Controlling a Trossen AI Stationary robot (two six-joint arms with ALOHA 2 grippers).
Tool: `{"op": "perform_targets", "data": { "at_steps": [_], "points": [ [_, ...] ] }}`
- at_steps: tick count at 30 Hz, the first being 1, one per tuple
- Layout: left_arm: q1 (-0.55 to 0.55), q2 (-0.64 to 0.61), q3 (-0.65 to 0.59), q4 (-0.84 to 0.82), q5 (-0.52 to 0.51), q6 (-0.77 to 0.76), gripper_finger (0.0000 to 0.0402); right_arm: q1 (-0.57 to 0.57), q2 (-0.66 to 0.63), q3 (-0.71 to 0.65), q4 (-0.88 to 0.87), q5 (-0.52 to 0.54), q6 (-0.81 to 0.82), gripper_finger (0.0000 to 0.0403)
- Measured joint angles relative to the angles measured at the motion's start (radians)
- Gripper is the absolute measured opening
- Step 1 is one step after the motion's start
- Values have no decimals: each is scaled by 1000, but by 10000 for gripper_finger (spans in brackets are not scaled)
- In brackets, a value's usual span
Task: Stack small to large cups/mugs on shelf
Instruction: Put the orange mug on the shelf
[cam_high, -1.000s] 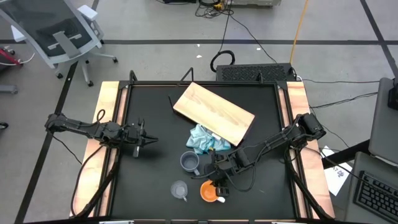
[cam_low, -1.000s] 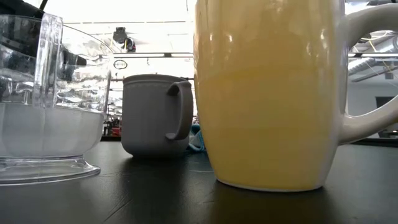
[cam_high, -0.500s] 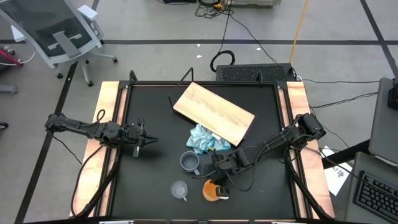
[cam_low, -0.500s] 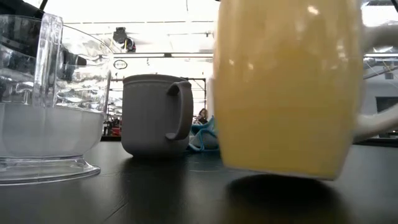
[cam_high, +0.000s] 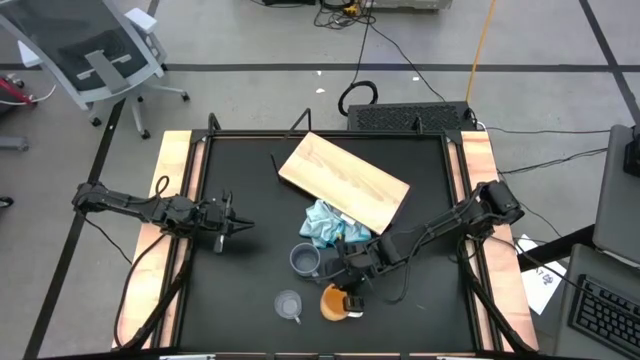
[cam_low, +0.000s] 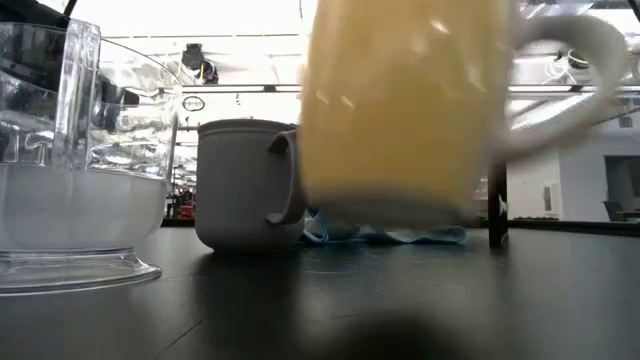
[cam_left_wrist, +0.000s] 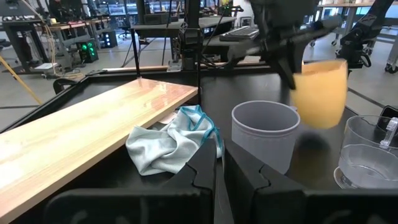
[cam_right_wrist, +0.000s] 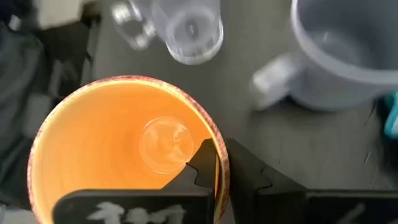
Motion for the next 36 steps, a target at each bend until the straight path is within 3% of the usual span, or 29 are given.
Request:
{"op": "perform_targets", "data": {
  "at_steps": [15,26,36],
  "points": [
    [0,0,0,-2,2,-15,31,-67,-67,147,-167,77,-83,8],
    [0,0,0,-3,2,-15,31,-111,-134,152,-191,101,-124,8],
    [0,0,0,-3,2,-15,31,-127,-198,152,-412,176,-50,8]
  ]
}}
